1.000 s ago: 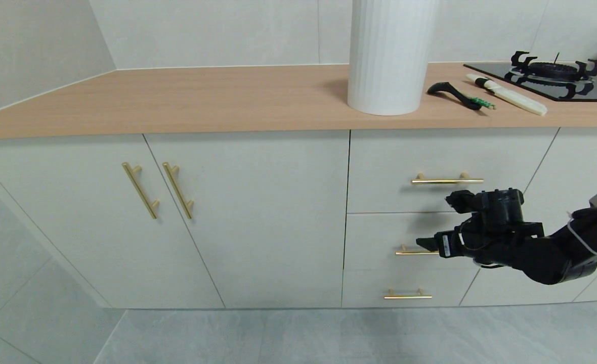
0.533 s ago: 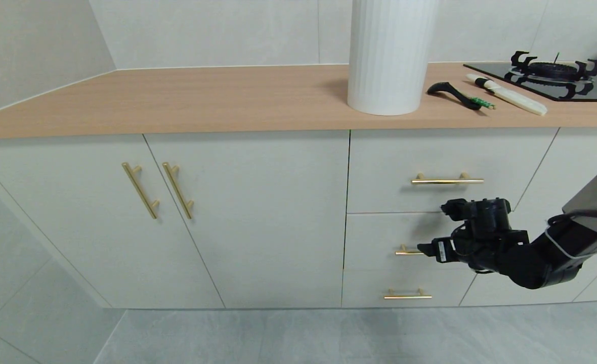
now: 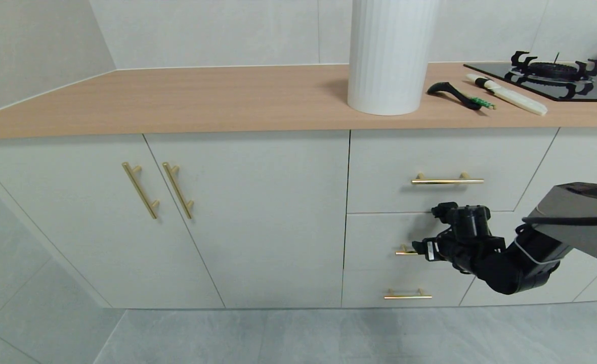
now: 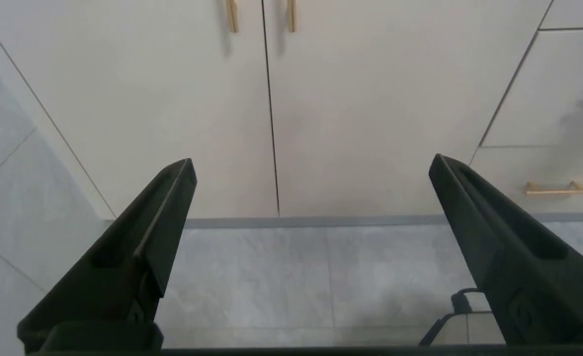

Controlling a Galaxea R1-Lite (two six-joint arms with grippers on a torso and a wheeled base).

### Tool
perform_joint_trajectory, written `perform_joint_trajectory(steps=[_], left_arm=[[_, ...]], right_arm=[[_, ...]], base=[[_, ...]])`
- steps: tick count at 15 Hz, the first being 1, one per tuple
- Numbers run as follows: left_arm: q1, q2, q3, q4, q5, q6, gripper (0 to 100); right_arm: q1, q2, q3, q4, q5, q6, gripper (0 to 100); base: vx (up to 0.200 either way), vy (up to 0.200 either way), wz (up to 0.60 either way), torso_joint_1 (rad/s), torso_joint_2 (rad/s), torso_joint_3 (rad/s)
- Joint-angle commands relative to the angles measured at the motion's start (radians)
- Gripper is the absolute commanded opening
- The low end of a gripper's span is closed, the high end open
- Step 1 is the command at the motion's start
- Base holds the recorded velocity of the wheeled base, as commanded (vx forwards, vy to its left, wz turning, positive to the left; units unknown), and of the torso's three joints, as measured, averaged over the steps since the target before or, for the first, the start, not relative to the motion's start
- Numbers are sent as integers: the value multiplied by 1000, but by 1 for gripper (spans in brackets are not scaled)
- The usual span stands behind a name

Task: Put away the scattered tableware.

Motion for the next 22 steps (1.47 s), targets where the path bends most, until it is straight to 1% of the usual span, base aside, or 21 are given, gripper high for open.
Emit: perform_joint_trajectory(steps=[1,20,22], left_arm=[[0,2,1,0,-1,0,100],[0,2,1,0,1,0,100],[0,2,1,0,1,0,100]], right_arm=[[1,15,-2,0,0,1,100],[-1,29,10,26,0,-10,100],[-2,11,35,26,0,-41,100]], base=[[0,0,0,0,0,0],[0,0,0,0,0,0],[0,0,0,0,0,0]])
